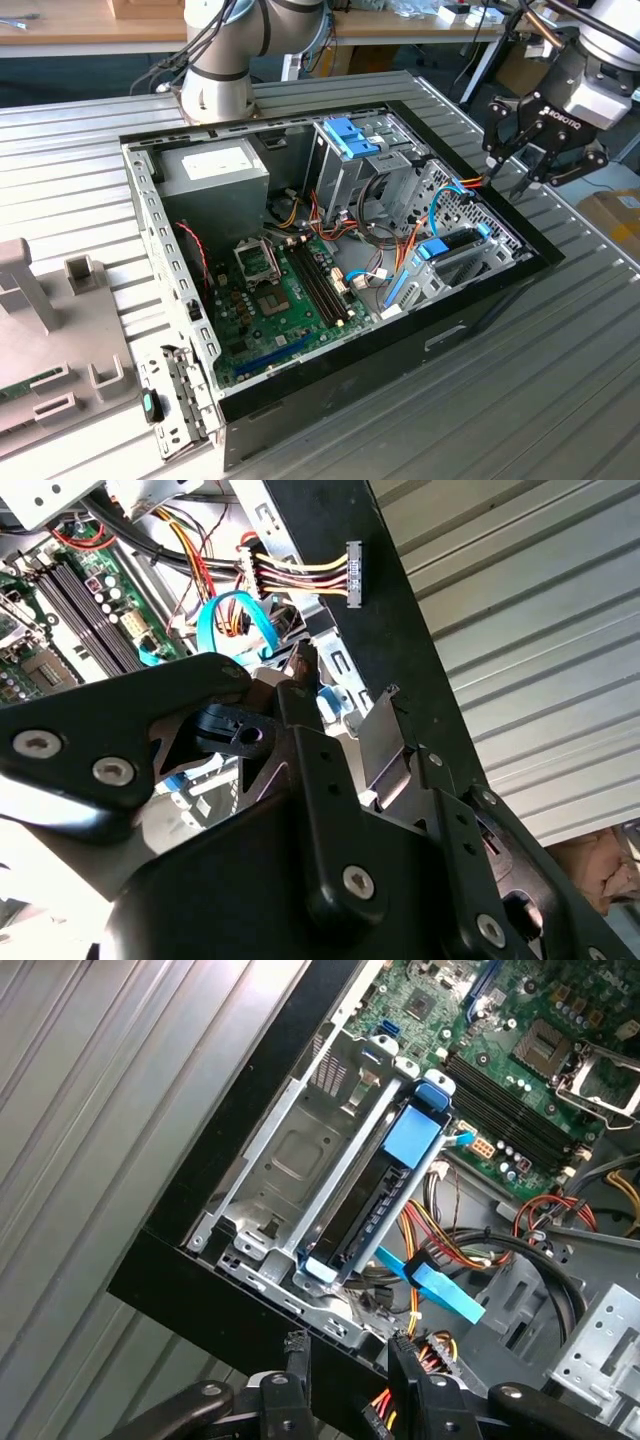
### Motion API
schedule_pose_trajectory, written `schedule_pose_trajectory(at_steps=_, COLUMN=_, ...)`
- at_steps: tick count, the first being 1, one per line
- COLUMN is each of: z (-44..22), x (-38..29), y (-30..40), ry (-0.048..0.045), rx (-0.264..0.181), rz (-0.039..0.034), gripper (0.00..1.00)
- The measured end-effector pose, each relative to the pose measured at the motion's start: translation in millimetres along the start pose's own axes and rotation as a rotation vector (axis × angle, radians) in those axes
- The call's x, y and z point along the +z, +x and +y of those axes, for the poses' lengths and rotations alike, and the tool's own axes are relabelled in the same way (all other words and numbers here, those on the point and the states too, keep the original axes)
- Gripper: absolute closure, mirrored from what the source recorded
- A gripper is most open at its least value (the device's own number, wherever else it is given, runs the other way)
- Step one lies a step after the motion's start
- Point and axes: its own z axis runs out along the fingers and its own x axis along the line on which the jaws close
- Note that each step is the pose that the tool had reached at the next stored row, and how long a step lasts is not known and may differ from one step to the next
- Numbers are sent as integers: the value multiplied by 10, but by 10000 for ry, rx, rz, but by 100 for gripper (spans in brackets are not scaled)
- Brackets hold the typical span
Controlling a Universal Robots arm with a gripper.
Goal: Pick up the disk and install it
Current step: 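Insert the first disk wire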
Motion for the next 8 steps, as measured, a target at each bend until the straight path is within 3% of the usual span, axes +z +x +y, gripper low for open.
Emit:
schedule_pose_trajectory(at_steps=4, z=-29, x=3, y=1, ry=-21, rx=-646, rz=-19, gripper=56)
schedule_pose_trajectory(at_steps=8, z=-39, x=31, y=10, ry=-73, rx=-2251, rz=-63, gripper=56)
